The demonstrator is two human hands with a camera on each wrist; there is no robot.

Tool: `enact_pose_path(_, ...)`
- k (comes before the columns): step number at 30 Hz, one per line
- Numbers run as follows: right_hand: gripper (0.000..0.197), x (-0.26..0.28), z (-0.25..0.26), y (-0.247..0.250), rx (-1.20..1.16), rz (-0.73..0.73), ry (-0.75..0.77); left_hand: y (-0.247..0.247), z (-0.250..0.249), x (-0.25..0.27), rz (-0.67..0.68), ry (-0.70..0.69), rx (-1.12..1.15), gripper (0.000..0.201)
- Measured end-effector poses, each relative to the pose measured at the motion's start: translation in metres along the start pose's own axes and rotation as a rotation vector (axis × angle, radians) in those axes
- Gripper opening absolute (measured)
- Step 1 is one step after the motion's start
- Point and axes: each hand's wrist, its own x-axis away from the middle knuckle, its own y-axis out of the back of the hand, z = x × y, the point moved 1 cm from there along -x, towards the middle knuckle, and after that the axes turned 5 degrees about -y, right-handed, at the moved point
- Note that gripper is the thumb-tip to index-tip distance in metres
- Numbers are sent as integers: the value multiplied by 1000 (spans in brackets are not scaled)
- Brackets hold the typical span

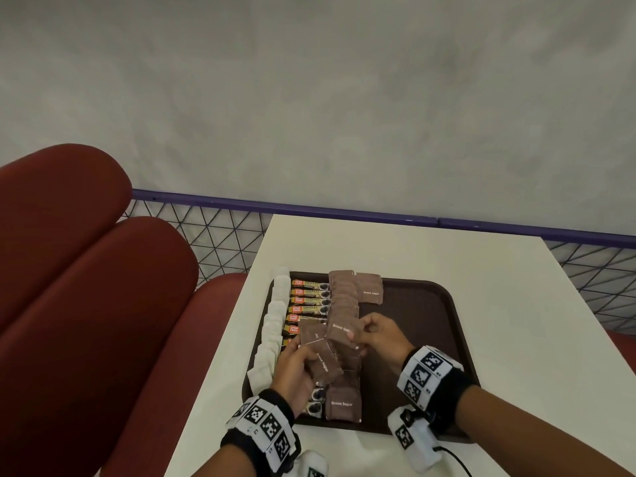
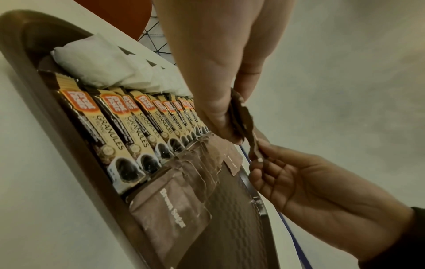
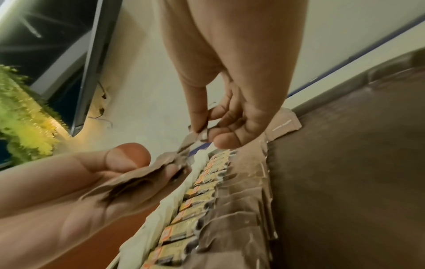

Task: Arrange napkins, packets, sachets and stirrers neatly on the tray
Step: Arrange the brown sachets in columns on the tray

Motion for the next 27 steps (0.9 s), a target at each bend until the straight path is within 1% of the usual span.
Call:
enact_pose_path(2, 19, -9, 1, 12, 14, -81, 22, 1, 0, -2, -19, 0, 3, 42)
enact_pose_path(5, 20, -31, 3, 36, 105, -234, 51, 5, -2, -4, -29, -11, 6, 39)
enact_pose_path(6, 18, -38, 4, 44, 141, -291, 51, 6, -2, -4, -32, -15, 3, 38)
enact_pose_path(8, 7, -51, 7, 57, 227, -379, 37, 9, -4, -7, -39, -24, -10, 35)
enact_pose_path(9, 9, -56, 9, 61, 259, -401, 21, 11, -6, -7, -42, -28, -14, 34)
enact_pose_path(10, 14, -61, 9, 64, 275, -413, 8, 12, -7, -8, -37, -32, -15, 32)
enact_pose_path(12, 17, -69, 11, 66, 315, -426, -18, 15, -9, -10, -29, -44, -23, 28)
enact_pose_path(17, 22, -90, 6, 63, 432, -383, -115, 23, -11, -17, -53, -50, -85, 31)
enact_pose_path(20, 27, -99, 5, 60, 479, -384, -162, 26, -13, -18, -55, -50, -100, 31)
enact_pose_path(22, 23, -102, 6, 58, 523, -401, -180, 28, -13, -19, -50, -47, -103, 30)
enact_pose_path(25, 13, -107, 7, 54, 623, -405, -178, 29, -14, -20, -46, -43, -98, 29)
enact_pose_path(27, 11, -112, 5, 51, 689, -420, -173, 30, -14, -20, -43, -40, -92, 29)
